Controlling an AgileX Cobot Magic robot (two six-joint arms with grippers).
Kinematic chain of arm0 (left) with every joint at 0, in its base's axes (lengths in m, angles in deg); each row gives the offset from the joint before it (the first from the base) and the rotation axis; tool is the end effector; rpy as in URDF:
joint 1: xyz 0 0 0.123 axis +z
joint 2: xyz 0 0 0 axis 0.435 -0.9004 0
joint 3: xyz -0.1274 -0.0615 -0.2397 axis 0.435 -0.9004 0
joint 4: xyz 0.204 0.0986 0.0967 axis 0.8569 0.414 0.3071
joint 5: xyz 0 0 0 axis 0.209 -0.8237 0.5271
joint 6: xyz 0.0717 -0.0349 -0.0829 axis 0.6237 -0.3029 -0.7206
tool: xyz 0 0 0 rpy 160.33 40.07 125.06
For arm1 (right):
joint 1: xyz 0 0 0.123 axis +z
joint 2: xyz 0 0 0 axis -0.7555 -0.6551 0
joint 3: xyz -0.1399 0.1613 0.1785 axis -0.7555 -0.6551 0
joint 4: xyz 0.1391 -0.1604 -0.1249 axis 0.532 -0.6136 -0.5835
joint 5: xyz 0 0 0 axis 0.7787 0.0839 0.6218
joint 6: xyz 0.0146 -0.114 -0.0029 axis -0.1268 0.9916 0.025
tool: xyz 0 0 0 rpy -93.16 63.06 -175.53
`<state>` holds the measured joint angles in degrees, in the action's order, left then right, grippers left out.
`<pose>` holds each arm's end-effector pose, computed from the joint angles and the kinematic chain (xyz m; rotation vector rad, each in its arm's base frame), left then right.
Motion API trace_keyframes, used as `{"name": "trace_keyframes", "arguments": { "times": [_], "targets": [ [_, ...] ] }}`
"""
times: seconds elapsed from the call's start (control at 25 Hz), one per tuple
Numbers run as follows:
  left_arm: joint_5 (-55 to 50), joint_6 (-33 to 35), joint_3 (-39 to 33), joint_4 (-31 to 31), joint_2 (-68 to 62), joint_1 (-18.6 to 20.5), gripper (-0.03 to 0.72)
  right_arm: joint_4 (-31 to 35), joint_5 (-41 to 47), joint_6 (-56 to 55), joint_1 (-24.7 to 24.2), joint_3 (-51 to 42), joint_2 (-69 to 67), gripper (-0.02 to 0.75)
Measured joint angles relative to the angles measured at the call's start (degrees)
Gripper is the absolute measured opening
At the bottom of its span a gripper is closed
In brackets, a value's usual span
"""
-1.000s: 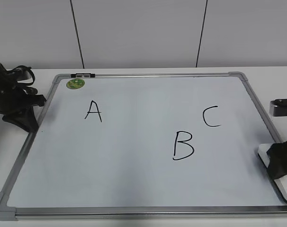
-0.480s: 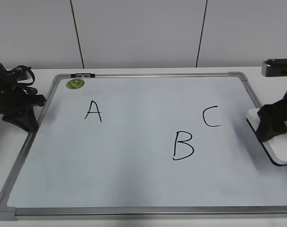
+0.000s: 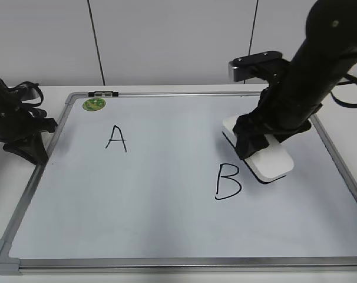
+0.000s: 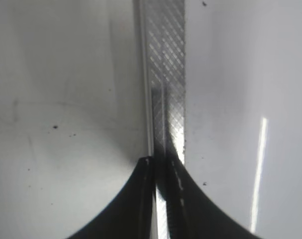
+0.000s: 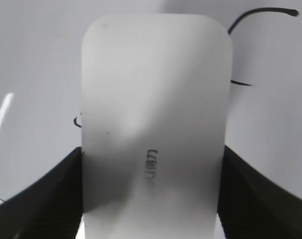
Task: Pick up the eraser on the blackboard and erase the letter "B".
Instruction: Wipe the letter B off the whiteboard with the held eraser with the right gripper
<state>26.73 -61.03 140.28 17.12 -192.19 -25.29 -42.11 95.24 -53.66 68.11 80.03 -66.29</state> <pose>0.4141 -0.0223 0.0971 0.0016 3.0395 -0.3463 0.3284 0.1258 0.2115 -0.6458 2.7346 0.1965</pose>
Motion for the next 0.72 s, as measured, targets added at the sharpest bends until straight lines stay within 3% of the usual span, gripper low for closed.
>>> {"name": "trace_keyframes", "arguments": {
  "times": [0.2,0.72],
  "targets": [
    [0.0,0.0,0.0,-0.1,0.0,0.0,0.043,-2.3,-0.1,0.0,2.5,4.2,-7.5,0.531],
    [-0.1,0.0,0.0,-0.1,0.0,0.0,0.044,-6.5,-3.4,0.2,2.5,5.7,-16.9,0.531]
  ]
}}
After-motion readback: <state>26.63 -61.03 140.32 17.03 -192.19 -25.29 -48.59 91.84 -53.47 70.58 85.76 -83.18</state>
